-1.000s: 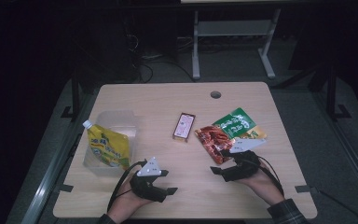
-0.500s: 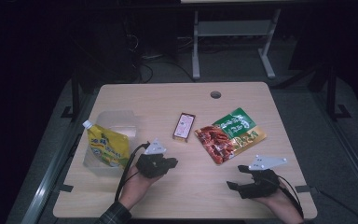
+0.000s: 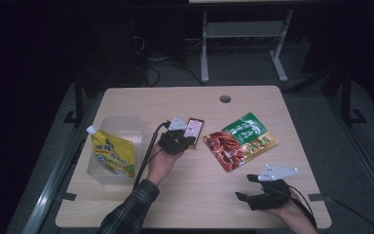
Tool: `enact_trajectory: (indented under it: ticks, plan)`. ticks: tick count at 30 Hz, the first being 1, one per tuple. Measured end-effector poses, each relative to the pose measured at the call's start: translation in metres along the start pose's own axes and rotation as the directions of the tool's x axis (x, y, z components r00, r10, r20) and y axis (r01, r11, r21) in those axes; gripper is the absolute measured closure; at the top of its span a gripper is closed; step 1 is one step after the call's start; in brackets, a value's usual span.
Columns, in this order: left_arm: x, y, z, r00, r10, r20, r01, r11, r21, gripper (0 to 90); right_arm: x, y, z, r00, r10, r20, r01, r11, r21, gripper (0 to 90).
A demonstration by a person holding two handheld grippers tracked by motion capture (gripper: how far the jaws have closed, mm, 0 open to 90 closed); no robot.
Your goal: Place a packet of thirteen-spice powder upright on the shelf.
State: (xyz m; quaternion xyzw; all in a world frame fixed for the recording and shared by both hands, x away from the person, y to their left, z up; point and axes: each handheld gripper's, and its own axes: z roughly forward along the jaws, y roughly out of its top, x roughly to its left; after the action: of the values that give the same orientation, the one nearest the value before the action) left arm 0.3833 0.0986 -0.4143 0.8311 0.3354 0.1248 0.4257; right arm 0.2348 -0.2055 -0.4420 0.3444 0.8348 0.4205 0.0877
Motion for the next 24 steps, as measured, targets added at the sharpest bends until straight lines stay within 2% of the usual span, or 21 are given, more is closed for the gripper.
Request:
enact_trajectory:
  ticks: [6, 7, 14, 15, 20, 21, 23, 24]
  plan:
    - [0.016, 0.019, 0.025, 0.9995, 0.008, -0.032, -0.008, 0.9999, -0.015, 89.6, 0.0, 0.001, 0.003, 0.9998, -0.019, -0.005, 0.019, 1.0, 0.001, 23.8]
    - [0.019, 0.021, 0.03, 0.9993, -0.011, -0.034, 0.011, 0.9999, -0.013, 89.6, 0.001, 0.001, 0.004, 0.9998, -0.019, -0.011, 0.019, 1.0, 0.002, 23.8]
    - [0.044, 0.025, 0.062, 0.997, -0.034, -0.069, 0.036, 0.999, 0.026, 89.7, 0.001, 0.0, 0.005, 0.9995, -0.025, -0.018, 0.025, 1.0, 0.01, 23.7]
    - [0.046, 0.026, 0.066, 0.9966, -0.039, -0.073, 0.041, 0.999, 0.016, 89.7, 0.0, 0.0, 0.005, 0.9996, -0.022, -0.02, 0.022, 1.0, 0.01, 23.8]
    - [0.059, 0.037, 0.08, 0.9928, -0.059, -0.105, 0.063, 0.9974, 0.036, 89.7, -0.002, 0.0, 0.006, 0.9996, -0.016, -0.024, 0.016, 1.0, 0.006, 23.8]
    - [0.062, 0.04, 0.083, 0.9915, -0.061, -0.115, 0.066, 0.9972, 0.037, 89.7, -0.003, 0.0, 0.006, 0.9995, -0.017, -0.025, 0.017, 1.0, 0.007, 23.8]
    - [0.065, 0.043, 0.087, 0.9914, -0.071, -0.11, 0.074, 0.9969, 0.024, 89.8, -0.003, -0.001, 0.006, 0.9994, -0.022, -0.026, 0.022, 1.0, 0.013, 23.7]
    - [0.067, 0.044, 0.089, 0.9902, -0.067, -0.123, 0.071, 0.9969, 0.033, 89.7, -0.003, -0.001, 0.006, 0.9994, -0.023, -0.027, 0.023, 1.0, 0.014, 23.8]
